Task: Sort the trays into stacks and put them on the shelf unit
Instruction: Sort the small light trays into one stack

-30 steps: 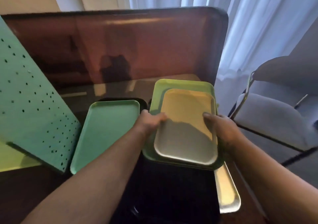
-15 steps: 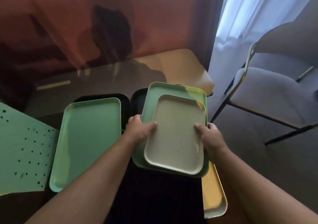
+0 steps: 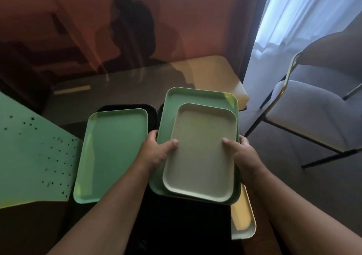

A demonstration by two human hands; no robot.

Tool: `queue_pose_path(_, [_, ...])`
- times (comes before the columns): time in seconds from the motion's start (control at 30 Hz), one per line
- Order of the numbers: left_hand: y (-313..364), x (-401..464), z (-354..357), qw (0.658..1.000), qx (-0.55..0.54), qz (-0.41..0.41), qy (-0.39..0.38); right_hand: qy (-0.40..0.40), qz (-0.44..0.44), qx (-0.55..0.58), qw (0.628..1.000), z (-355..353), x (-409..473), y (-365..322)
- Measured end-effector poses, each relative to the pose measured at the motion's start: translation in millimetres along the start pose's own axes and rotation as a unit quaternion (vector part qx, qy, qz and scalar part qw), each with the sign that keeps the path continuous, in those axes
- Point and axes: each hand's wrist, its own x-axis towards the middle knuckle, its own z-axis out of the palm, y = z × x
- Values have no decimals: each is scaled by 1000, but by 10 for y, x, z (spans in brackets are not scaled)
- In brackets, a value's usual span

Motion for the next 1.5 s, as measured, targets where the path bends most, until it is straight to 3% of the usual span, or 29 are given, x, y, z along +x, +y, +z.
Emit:
queue_pose_path(0.33, [-215, -590, -1377, 994, -46, -43, 85, -75, -39, -145, 986, 1279, -339, 121])
queue_pose_path(0.53, [-553, -472, -1859, 989, -52, -76, 113, -102, -7, -176, 979, 1982, -233, 251])
queue_pose_path(0.83, [-667, 17, -1823, 977, 44, -98, 184, -68, 10, -228, 971, 2428, 91, 408])
queue_pose_path(1.5, [-721, 333, -1767, 959, 130, -176, 182, -45, 25, -247, 968, 2547, 241, 536])
